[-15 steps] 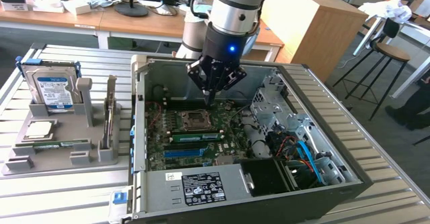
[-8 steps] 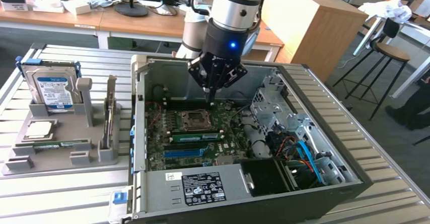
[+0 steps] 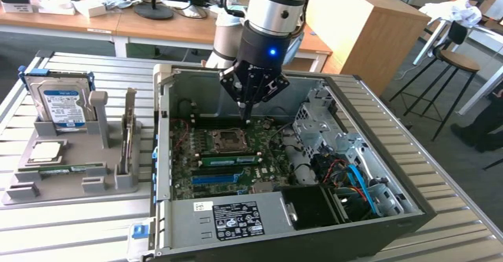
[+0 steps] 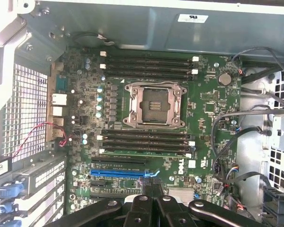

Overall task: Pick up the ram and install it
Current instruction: 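Press down the ram until it locks into place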

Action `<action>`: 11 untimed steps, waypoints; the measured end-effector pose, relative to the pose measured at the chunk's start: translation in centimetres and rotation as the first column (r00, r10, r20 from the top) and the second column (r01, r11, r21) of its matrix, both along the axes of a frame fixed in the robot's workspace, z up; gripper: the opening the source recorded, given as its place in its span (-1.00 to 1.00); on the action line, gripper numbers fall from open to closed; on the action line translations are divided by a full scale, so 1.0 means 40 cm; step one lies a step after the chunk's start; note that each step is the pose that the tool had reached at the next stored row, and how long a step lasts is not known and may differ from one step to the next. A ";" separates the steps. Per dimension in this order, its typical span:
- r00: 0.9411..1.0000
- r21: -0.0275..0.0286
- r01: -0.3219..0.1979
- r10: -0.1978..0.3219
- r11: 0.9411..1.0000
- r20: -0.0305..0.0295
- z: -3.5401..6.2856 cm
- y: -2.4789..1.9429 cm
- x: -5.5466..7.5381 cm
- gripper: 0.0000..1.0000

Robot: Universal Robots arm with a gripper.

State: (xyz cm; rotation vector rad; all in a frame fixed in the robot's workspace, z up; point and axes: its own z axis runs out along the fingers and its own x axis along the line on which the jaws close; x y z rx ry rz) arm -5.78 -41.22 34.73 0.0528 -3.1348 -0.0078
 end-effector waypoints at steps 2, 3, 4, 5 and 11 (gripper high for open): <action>1.000 0.002 0.000 0.000 1.000 0.000 0.000 0.000 0.000 -0.80; 1.000 0.005 0.000 0.000 1.000 0.000 0.000 0.000 0.000 -0.80; 1.000 0.007 0.000 0.000 1.000 0.000 0.000 0.000 0.000 -0.80; 1.000 0.009 0.000 0.000 1.000 0.000 0.000 0.000 0.000 -0.80; 1.000 0.023 0.000 0.000 1.000 0.000 0.000 0.000 0.000 -0.80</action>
